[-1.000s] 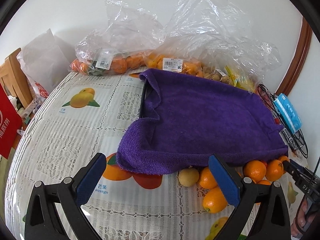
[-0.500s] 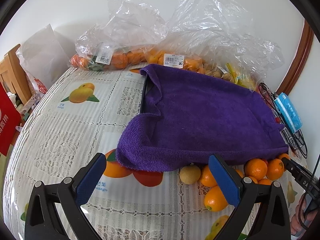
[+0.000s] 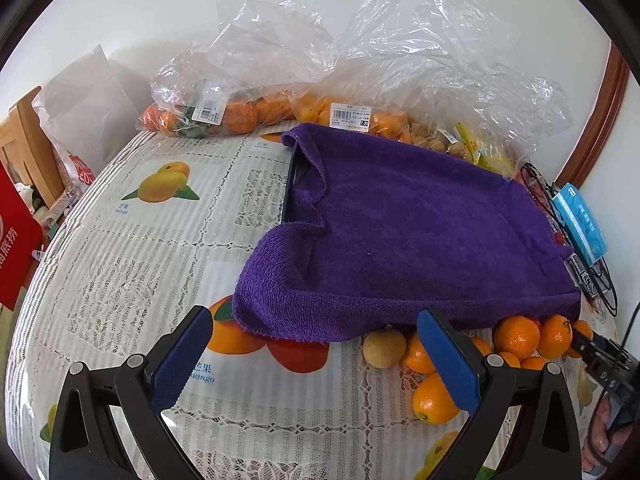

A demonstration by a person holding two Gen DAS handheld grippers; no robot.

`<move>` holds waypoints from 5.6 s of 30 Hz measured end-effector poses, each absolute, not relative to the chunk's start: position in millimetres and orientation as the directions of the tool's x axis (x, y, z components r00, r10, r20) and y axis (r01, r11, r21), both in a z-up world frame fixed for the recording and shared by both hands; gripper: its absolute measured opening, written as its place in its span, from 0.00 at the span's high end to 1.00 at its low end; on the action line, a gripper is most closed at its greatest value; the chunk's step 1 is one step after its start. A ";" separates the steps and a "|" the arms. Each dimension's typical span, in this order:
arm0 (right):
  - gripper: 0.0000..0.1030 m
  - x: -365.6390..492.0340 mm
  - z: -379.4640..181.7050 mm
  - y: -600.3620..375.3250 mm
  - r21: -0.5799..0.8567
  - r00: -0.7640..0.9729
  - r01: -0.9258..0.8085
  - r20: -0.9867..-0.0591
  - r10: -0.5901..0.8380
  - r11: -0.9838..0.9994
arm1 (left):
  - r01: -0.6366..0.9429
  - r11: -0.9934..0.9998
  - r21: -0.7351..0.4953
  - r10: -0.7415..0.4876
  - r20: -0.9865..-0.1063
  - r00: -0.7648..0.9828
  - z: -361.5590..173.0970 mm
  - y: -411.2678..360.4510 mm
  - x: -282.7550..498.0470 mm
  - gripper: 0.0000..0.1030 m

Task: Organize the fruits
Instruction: 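Move the right gripper to the large orange and close on it, then lift the large orange with the right gripper while the left gripper grasps a small orange, then lower both oranges onto the purple towel and open both grippers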

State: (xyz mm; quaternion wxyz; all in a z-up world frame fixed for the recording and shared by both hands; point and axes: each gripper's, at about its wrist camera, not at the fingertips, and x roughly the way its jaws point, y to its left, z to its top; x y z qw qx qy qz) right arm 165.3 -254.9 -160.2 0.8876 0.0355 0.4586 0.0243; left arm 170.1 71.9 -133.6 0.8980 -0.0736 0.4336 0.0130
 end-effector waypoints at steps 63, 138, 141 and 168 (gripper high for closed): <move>0.58 142.8 -78.9 -224.1 0.067 0.731 -0.024 -0.679 0.063 0.997 | 0.129 0.980 -0.154 -0.201 -0.729 0.654 -80.8 28.2 134.9 0.68; 0.58 242.0 -139.9 -195.6 0.132 0.674 -0.083 -0.722 0.153 0.988 | -0.006 0.983 -0.183 -0.143 -0.792 0.593 -147.1 40.0 242.6 0.68; 0.57 240.4 -137.4 -195.9 0.128 0.684 -0.080 -0.715 0.148 0.989 | -0.004 0.984 -0.178 -0.141 -0.797 0.588 -148.3 38.9 242.7 0.68; 0.19 217.5 -105.4 -215.2 0.124 0.773 0.008 -0.631 0.072 0.992 | 0.007 0.987 -0.162 -0.123 -0.718 0.685 -116.8 39.2 219.5 0.39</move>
